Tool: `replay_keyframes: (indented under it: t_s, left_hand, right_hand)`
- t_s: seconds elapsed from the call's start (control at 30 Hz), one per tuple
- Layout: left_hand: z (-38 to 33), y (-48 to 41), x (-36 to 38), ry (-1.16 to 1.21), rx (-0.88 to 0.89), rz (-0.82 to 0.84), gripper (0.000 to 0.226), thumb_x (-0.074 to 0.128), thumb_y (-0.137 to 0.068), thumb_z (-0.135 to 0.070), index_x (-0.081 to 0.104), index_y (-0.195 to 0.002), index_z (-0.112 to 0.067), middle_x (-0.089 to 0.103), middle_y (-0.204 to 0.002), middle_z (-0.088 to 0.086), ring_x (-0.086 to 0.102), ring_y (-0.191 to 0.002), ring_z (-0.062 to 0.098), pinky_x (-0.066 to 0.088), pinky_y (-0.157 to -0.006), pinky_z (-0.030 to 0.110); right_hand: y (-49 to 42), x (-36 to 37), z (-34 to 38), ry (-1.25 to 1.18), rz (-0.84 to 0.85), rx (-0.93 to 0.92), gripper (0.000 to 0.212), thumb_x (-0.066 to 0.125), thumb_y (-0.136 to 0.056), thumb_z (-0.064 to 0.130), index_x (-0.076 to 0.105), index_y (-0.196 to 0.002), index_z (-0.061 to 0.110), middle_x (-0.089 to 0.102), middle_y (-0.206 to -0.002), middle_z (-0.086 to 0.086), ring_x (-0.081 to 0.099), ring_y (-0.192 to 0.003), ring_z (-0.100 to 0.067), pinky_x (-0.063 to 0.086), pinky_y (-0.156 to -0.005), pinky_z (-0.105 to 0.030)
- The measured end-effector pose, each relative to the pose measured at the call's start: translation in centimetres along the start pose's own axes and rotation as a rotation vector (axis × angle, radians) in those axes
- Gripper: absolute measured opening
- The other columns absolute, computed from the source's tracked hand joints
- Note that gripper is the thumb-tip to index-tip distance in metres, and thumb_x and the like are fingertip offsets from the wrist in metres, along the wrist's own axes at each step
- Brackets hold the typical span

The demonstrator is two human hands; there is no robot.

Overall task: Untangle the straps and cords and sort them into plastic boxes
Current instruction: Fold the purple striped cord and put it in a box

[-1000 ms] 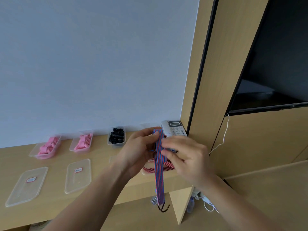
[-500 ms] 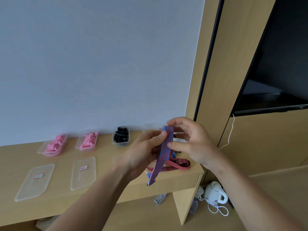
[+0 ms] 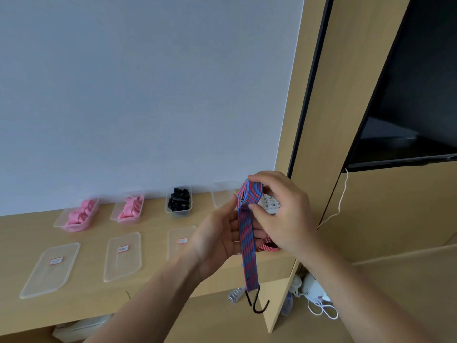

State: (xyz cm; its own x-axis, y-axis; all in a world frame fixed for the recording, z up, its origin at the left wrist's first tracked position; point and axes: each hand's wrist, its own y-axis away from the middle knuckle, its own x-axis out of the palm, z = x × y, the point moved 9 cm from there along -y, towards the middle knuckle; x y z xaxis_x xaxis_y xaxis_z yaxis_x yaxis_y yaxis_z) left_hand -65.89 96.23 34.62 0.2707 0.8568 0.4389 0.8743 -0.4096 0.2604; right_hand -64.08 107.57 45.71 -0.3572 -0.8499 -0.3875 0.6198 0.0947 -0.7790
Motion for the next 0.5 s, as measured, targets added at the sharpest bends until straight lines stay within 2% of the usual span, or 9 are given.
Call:
replay_keyframes:
  t_s: [0.13, 0.2, 0.23, 0.33, 0.5]
  left_hand:
    - [-0.5, -0.4, -0.6, 0.049, -0.015, -0.055, 0.058, 0.056, -0.090, -0.054, 0.072, -0.110, -0.002, 0.071, -0.112, 0.026, 0.070, -0.096, 0.036, 0.060, -0.082, 0.045]
    - [-1.1, -0.6, -0.8, 0.096, 0.004, -0.080, 0.052, 0.054, -0.095, -0.048, 0.070, -0.113, -0.001, 0.069, -0.106, 0.022, 0.065, -0.097, 0.035, 0.054, -0.080, 0.041]
    - [-1.5, -0.7, -0.8, 0.122, 0.016, -0.080, 0.048, 0.053, -0.097, -0.045, 0.069, -0.112, -0.003, 0.069, -0.098, 0.017, 0.066, -0.090, 0.031, 0.051, -0.076, 0.038]
    - [-2.3, -1.0, -0.7, 0.197, 0.028, -0.056, 0.041, 0.048, -0.105, -0.039, 0.073, -0.098, -0.007, 0.068, -0.081, 0.006, 0.065, -0.069, 0.019, 0.049, -0.062, 0.032]
    - [-2.6, -0.9, 0.1, 0.216, 0.012, 0.008, 0.057, 0.039, -0.109, -0.038, 0.078, -0.084, -0.006, 0.071, -0.078, 0.008, 0.072, -0.070, 0.022, 0.058, -0.064, 0.034]
  right_hand:
    - [1.5, 0.5, 0.8, 0.027, -0.037, -0.105, 0.042, 0.077, -0.070, -0.015, 0.070, -0.106, 0.005, 0.067, -0.110, -0.002, 0.064, -0.107, -0.013, 0.049, -0.094, -0.025]
    - [2.3, 0.9, 1.0, 0.030, -0.044, -0.129, 0.034, 0.082, -0.071, -0.009, 0.072, -0.101, 0.003, 0.069, -0.108, -0.005, 0.065, -0.106, -0.013, 0.051, -0.093, -0.027]
    - [2.9, 1.1, 1.1, 0.037, -0.040, -0.143, 0.030, 0.083, -0.072, -0.006, 0.073, -0.099, 0.002, 0.069, -0.109, -0.006, 0.065, -0.108, -0.012, 0.051, -0.094, -0.027]
    - [4.2, 2.0, 1.6, 0.076, -0.014, -0.197, 0.021, 0.084, -0.076, -0.001, 0.075, -0.094, 0.003, 0.070, -0.110, -0.007, 0.064, -0.116, -0.012, 0.050, -0.099, -0.027]
    - [4.3, 2.0, 1.6, 0.065, -0.009, -0.181, 0.015, 0.083, -0.078, 0.002, 0.076, -0.091, 0.002, 0.073, -0.104, -0.006, 0.067, -0.114, -0.014, 0.053, -0.097, -0.029]
